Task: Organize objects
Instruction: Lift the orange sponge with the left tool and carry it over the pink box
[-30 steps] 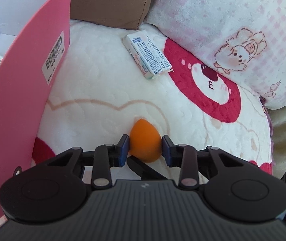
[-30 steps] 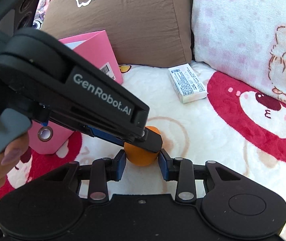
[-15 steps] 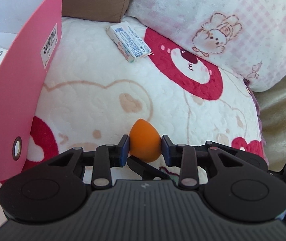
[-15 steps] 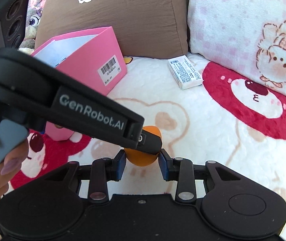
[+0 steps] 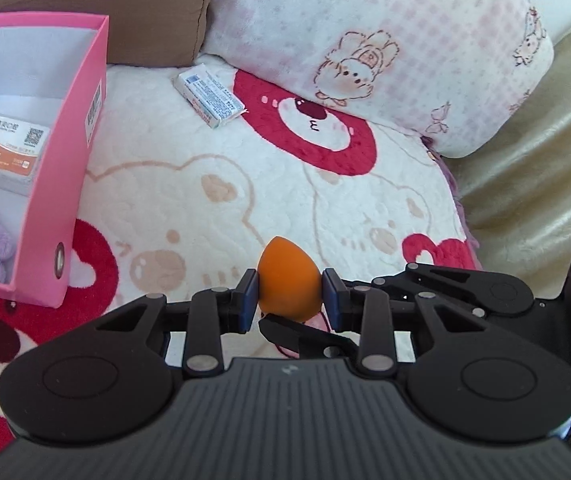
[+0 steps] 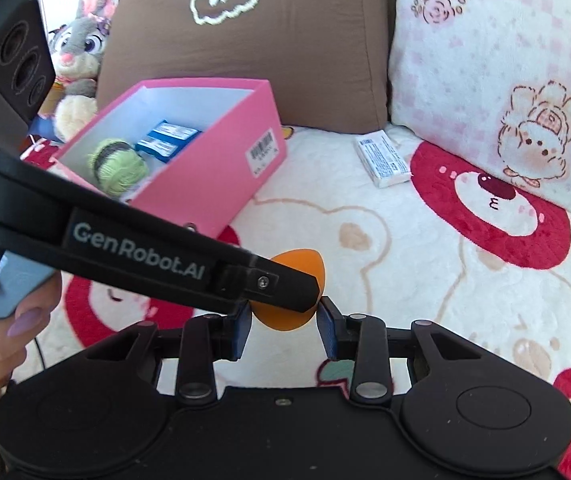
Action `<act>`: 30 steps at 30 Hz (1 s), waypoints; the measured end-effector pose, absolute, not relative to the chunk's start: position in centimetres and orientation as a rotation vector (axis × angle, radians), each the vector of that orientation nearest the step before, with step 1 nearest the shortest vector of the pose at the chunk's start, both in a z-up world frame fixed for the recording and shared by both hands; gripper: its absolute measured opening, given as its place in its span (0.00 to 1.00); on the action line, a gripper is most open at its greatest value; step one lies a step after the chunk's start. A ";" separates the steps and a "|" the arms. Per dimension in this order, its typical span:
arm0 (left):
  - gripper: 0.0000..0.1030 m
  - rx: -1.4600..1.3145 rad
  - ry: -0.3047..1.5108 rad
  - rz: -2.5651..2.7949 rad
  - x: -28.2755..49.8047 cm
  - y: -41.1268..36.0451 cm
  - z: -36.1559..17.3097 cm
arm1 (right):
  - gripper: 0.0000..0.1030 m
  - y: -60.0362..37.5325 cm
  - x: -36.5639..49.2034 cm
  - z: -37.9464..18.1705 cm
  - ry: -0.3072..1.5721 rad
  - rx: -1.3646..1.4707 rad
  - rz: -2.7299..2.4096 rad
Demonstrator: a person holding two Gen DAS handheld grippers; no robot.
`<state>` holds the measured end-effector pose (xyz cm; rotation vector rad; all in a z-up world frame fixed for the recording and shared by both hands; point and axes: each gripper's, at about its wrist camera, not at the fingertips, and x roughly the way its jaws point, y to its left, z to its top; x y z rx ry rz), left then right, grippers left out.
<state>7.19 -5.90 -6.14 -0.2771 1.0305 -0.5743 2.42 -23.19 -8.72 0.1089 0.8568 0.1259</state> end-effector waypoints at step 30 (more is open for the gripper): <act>0.32 -0.180 1.008 -0.542 0.2 2.8 1.3 | 0.40 -13.3 0.6 -1.1 0.838 0.062 0.275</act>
